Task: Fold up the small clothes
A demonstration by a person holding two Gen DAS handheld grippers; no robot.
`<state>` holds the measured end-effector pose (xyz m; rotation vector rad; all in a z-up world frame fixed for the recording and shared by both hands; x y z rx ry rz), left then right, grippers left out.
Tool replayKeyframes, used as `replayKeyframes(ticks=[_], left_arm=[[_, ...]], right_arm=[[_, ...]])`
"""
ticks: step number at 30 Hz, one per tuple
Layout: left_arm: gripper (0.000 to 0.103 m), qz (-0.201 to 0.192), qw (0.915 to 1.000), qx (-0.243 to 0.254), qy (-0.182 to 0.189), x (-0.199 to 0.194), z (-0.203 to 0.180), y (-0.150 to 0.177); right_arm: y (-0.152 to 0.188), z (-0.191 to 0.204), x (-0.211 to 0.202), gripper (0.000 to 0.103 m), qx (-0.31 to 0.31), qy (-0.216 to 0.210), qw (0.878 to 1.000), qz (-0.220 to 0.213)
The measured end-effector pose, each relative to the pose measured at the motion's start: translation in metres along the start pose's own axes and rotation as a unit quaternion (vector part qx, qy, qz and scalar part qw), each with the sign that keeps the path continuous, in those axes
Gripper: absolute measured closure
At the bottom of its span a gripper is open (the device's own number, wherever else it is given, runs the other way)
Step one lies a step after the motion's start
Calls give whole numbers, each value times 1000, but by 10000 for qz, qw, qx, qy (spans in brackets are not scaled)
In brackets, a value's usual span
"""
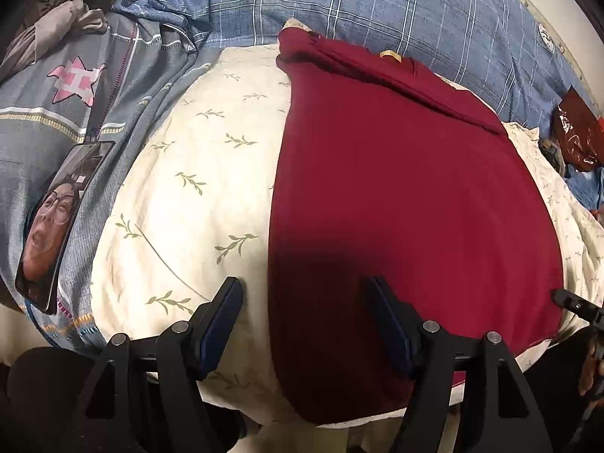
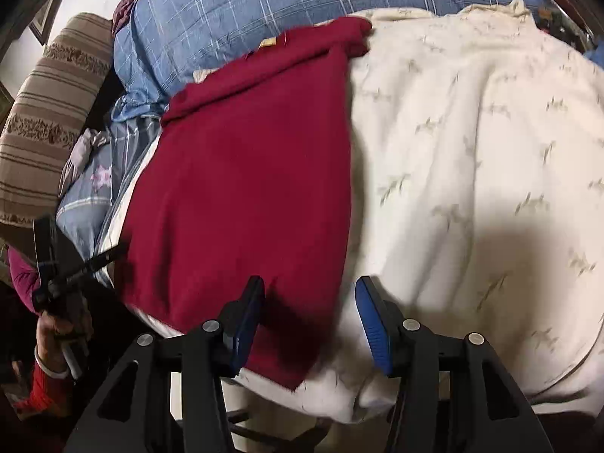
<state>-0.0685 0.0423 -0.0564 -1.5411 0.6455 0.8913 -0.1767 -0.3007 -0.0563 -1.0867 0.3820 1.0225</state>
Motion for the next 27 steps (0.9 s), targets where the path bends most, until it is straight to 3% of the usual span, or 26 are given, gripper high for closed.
replayKeyframes(ticks=[2, 4, 6, 7, 11, 13, 15, 16, 19, 20, 21, 22, 23, 24, 25, 27], left_arm=[[34, 5, 10000, 46, -34, 0, -1, 1], [34, 4, 10000, 4, -47, 0, 0, 1], [34, 26, 10000, -1, -31, 0, 0, 1], [34, 33, 10000, 8, -23, 0, 1, 1], [34, 28, 10000, 5, -34, 1, 1, 2], [33, 33, 10000, -1, -33, 1, 1, 2], [33, 32, 10000, -5, -34, 1, 1, 2], [33, 30, 10000, -6, -31, 1, 2, 2], [34, 24, 10000, -45, 12, 2, 1, 3], [35, 27, 10000, -48, 38, 2, 2, 3], [39, 27, 9999, -54, 82, 2, 1, 3], [53, 54, 9998, -45, 176, 2, 0, 3], [74, 61, 9998, -12, 181, 1, 0, 4], [83, 76, 9997, 29, 232, 1, 0, 3], [91, 128, 9993, 46, 341, 1, -1, 3], [94, 220, 9984, 30, 511, 0, 0, 0]], right_arm=[[3, 2, -1, 51, -41, -70, 10000, -42], [4, 4, -2, 58, -96, -112, 9999, 8], [4, 10, -1, 85, -212, -267, 9994, 115], [5, 13, 0, 88, -280, -333, 9989, 162], [4, 13, 5, 87, -242, -381, 9987, 223], [5, 14, 5, 82, -271, -398, 9984, 283], [7, 15, 6, 68, -309, -447, 9980, 336], [9, 17, 8, 67, -327, -498, 9975, 386], [14, 20, 15, 66, -378, -483, 9976, 326], [14, 20, 15, 70, -413, -481, 9976, 287], [14, 21, 15, 79, -433, -452, 9977, 278], [13, 21, 13, 86, -424, -464, 9977, 265], [12, 22, 10, 90, -383, -555, 9975, 212], [11, 23, 7, 91, -329, -679, 9970, 157], [9, 25, 4, 92, -296, -826, 9961, 116], [3, 32, -3, 92, -311, -1047, 9940, -21]])
Point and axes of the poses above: each gripper's, at about its wrist camera, not at the fingertips, and x roughly the way its jaws point, z to its left, y to its underside, the point moved 5 cm from there along x, roughly the way its jaws point, and after that the axes turned 12 degrees about -y, right-handed, at the moved point
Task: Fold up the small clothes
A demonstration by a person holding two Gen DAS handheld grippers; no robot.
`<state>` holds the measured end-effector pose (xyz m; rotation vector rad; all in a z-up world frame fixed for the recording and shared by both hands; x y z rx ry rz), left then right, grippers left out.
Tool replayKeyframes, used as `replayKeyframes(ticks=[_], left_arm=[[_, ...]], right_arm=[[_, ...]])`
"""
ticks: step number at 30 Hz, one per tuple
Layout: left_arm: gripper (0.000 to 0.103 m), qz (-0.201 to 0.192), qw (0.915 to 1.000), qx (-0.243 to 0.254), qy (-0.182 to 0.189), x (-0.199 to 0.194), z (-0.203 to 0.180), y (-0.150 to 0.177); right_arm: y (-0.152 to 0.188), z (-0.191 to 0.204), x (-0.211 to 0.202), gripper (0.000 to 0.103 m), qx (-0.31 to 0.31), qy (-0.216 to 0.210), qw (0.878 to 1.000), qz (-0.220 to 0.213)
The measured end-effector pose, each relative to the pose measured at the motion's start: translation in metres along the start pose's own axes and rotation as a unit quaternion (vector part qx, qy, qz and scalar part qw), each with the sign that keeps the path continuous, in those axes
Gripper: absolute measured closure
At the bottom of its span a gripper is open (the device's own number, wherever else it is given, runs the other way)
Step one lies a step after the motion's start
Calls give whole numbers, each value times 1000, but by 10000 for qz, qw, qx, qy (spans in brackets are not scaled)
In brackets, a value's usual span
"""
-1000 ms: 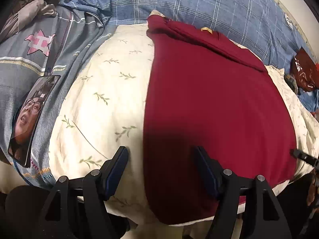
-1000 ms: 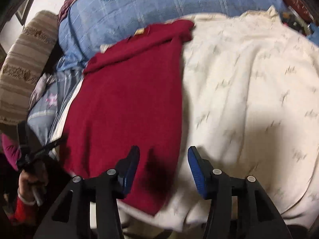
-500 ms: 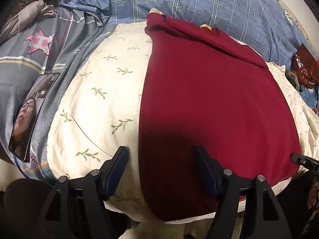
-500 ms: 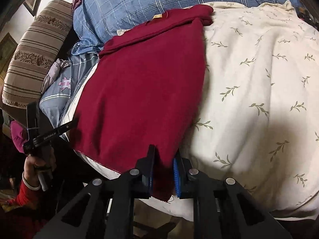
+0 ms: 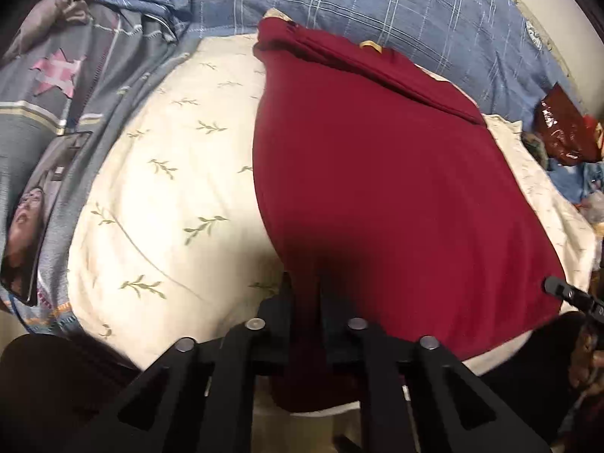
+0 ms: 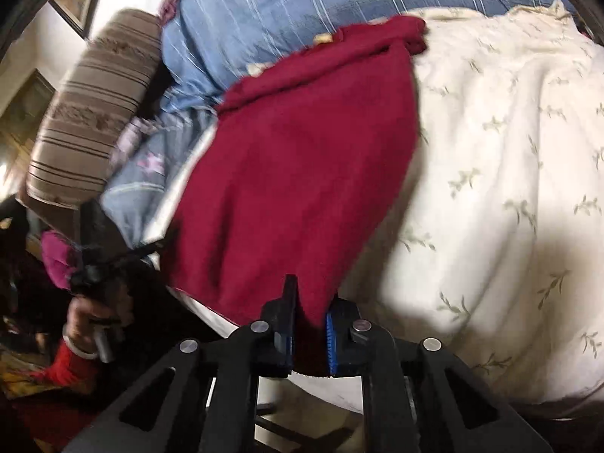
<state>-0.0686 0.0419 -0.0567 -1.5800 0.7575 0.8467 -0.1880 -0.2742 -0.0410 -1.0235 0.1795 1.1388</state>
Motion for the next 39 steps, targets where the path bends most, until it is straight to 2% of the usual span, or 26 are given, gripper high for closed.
replayKeyframes(ticks=[3, 7, 13, 18, 21, 25, 32, 37, 39], left_arm=[[95, -47, 9997, -30, 223, -11, 3, -10], [95, -410, 9979, -70, 505, -37, 6, -36], [95, -906, 9940, -129, 601, -49, 13, -85], [95, -1179, 9906, -188, 674, -38, 1, -135], [95, -1372, 9890, -173, 515, -18, -13, -169], [95, -1436, 9890, -222, 285, 21, -27, -213], [95, -1100, 9931, -398, 32, 103, -36, -273], [92, -874, 9950, -474, 133, 144, -39, -301], [89, -739, 9957, -531, 159, 154, -35, -307]], right_arm=[[-12, 10, -7, 92, -70, -199, 9996, -189], [-37, 17, -14, 92, -144, -439, 9977, -489], [-95, 15, -12, 92, -290, -540, 9923, -1073], [-155, 6, -3, 93, -332, -446, 9874, -1483], [-192, -6, 4, 93, -417, -243, 9861, -1593], [-235, -26, 23, 93, -332, 65, 9861, -1630], [-292, -76, 57, 93, 45, 308, 9860, -1637], [-317, -103, 85, 92, 258, 417, 9859, -1602], [-324, -111, 94, 86, 336, 434, 9867, -1530]])
Point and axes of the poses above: each gripper's, at about its wrist camera, not at the fingertips, and x roughly the way its jaws point, z to its left, y to its underside, the point moved 5 cm from there along x, roughly the way its jaws point, and after that the axes turned 12 degrees about -y, right-handed, at the moved point
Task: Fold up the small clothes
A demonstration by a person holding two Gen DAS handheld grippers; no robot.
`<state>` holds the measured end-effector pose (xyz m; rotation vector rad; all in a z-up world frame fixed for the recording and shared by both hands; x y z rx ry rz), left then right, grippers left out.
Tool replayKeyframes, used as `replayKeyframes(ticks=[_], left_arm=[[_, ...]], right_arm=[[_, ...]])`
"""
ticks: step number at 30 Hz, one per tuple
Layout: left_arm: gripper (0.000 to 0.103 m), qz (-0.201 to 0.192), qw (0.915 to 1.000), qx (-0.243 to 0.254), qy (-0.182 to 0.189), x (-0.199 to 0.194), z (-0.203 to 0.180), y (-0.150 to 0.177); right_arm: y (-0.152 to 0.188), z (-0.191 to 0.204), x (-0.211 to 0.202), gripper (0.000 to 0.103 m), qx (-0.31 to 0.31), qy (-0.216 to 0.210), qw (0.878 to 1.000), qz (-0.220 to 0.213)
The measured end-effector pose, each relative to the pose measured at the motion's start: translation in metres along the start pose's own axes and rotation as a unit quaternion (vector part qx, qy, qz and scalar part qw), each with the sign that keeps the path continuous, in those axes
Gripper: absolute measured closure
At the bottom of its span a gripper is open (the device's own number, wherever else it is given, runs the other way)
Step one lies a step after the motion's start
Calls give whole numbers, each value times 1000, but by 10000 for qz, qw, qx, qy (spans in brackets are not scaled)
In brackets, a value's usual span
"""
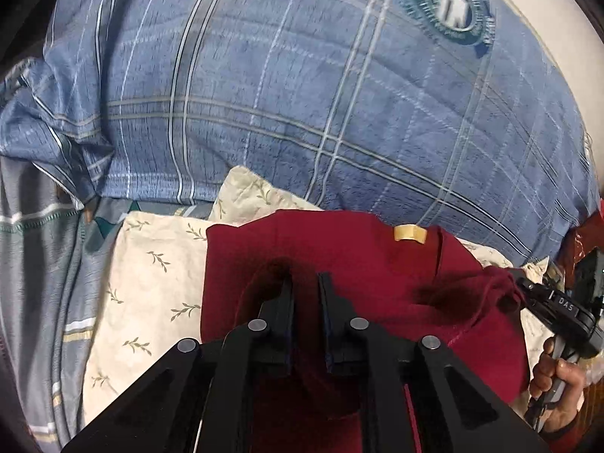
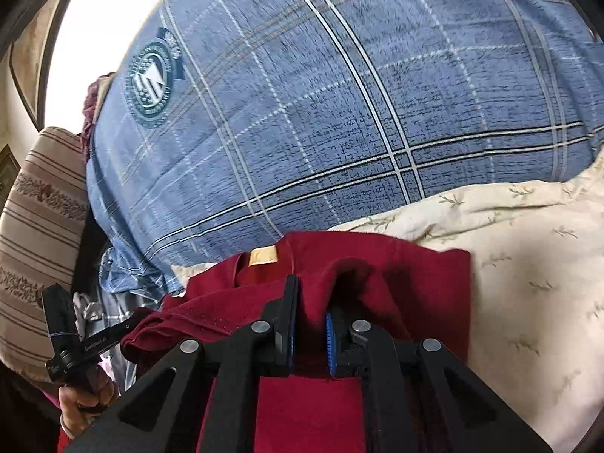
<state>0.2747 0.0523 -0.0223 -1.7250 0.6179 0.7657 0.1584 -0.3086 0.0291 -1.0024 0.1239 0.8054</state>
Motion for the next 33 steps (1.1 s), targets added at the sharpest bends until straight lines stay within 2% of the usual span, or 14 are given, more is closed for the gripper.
replayKeyframes(ticks=[2, 4, 6, 7, 8, 10, 14, 18, 20, 21, 24, 28, 31, 33], left_arm=[[85, 221, 9997, 35, 72, 6, 0, -3], [81, 237, 9996, 100, 147, 0, 1, -6], [61, -78, 9999, 127, 68, -13, 4, -13], [39, -294, 9995, 83, -31, -24, 10, -15], [33, -491, 9988, -10, -33, -30, 14, -18], [33, -707, 9973, -173, 125, -39, 19, -23], [33, -600, 9982, -54, 57, -26, 15, -22], [34, -143, 9990, 221, -362, 18, 4, -14], [34, 154, 9963, 323, -788, 50, 5, -10], [33, 218, 9953, 331, -880, 59, 4, -11], [32, 296, 9964, 153, -783, 73, 12, -12], [35, 131, 9963, 237, -816, 54, 13, -11], [34, -8, 9963, 344, -786, 35, 13, -4], [34, -122, 9956, 395, -843, 22, 16, 3]], right_arm=[[-1, -9, 11, 78, 212, 127, 9995, 210], [-2, -15, 11, 73, 331, 249, 9986, 319], [-8, -11, -7, 52, 197, 345, 9992, 8], [-11, -8, -19, 49, 113, 388, 9990, -177], [-12, -4, -30, 49, 13, 418, 9986, -337], [-10, 9, -38, 50, -225, 332, 9987, -327], [7, 25, -16, 62, -697, 370, 9968, 137], [5, 6, 29, 66, -563, 839, 9939, 433], [-1, -12, 45, 67, -558, 1428, 9871, 457], [-4, -23, 51, 68, -520, 1705, 9829, 468], [-6, -46, 60, 73, -150, 1701, 9837, 555], [-4, -31, 36, 68, -285, 1551, 9865, 440], [13, -12, 3, 59, -512, 1386, 9882, 405], [27, -8, -16, 54, -614, 1491, 9862, 379]])
Point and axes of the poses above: each gripper's, at about its wrist camera, not at the fingertips, and x roughly the way its jaws point, z to its left, y to its underside, the point moved 5 cm from there along x, roughly the way its jaws point, and after that the axes turned 12 degrees about -y, right-handed, at the moved point
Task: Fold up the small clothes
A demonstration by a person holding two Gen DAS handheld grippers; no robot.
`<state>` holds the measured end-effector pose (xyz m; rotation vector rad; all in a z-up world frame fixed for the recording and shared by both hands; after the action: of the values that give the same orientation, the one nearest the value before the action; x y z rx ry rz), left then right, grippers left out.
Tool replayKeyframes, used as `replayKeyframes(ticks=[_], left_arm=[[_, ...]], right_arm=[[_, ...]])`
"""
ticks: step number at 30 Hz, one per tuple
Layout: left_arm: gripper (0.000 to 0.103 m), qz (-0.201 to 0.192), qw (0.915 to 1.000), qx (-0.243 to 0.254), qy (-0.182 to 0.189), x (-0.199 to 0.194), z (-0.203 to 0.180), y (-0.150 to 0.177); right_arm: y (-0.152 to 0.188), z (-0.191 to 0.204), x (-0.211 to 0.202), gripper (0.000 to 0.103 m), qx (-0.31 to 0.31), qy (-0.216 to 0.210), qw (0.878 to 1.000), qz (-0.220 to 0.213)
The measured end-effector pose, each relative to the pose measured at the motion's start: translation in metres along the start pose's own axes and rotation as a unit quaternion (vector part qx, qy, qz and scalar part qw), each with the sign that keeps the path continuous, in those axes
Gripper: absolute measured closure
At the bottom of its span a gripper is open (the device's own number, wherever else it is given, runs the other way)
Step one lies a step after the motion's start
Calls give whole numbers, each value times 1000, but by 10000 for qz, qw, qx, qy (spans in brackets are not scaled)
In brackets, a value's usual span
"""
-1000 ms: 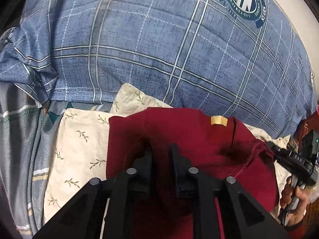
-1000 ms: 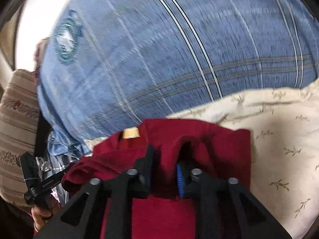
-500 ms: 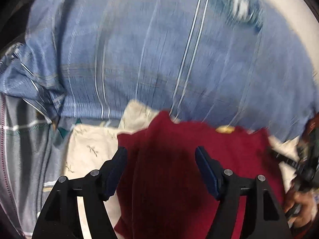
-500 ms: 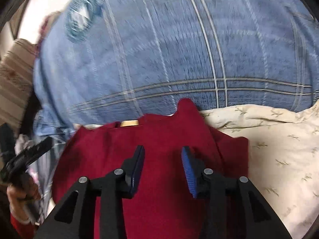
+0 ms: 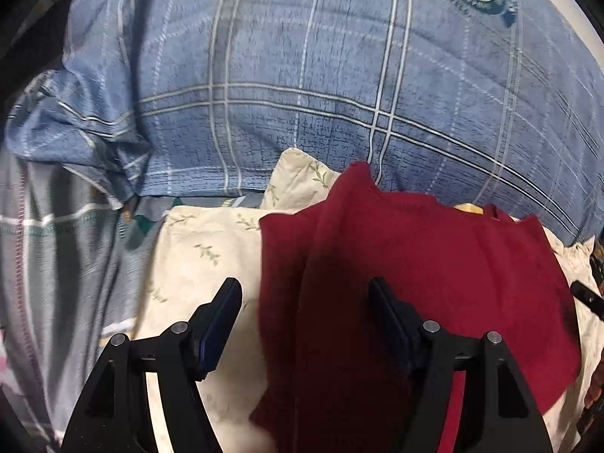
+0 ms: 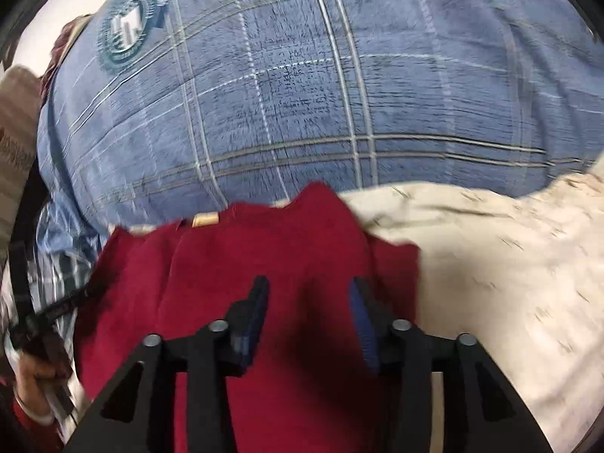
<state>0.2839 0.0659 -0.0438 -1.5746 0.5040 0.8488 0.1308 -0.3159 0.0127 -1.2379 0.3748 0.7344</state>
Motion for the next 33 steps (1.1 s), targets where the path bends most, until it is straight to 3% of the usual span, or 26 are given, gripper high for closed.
replayKeyframes(ticks=[3, 5, 8, 11, 17, 33], left_arm=[[34, -84, 9999, 96, -57, -22, 7, 17], [34, -87, 9999, 111, -77, -33, 9, 27], [33, -209, 9997, 122, -103, -56, 9, 36], [33, -260, 9995, 144, -146, -74, 11, 46], [33, -335, 9992, 109, -214, -99, 14, 65], [33, -391, 9989, 12, -278, -82, 8, 66]], right_arm=[[22, -10, -8, 54, 56, 200, 9998, 35], [33, -12, 10, 54, 133, 291, 9990, 296], [34, -9, 12, 54, 84, 365, 9991, 199], [32, -1, 1, 54, 175, 192, 9996, 142], [49, 14, -30, 43, 0, 50, 10000, 19], [61, 20, -24, 36, -285, 223, 9991, -212]])
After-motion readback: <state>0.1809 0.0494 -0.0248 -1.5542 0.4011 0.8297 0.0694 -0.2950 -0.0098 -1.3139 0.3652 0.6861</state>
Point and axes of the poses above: each gripper's, at about its wrist camera, not at the fingertips, and x roughly the way its jaws point, z to its left, y to its underside, the point moved 5 cm from there along x, roughly the way its jaws point, and after that the axes turned 12 degrees about -y, right-handed, at the moved point
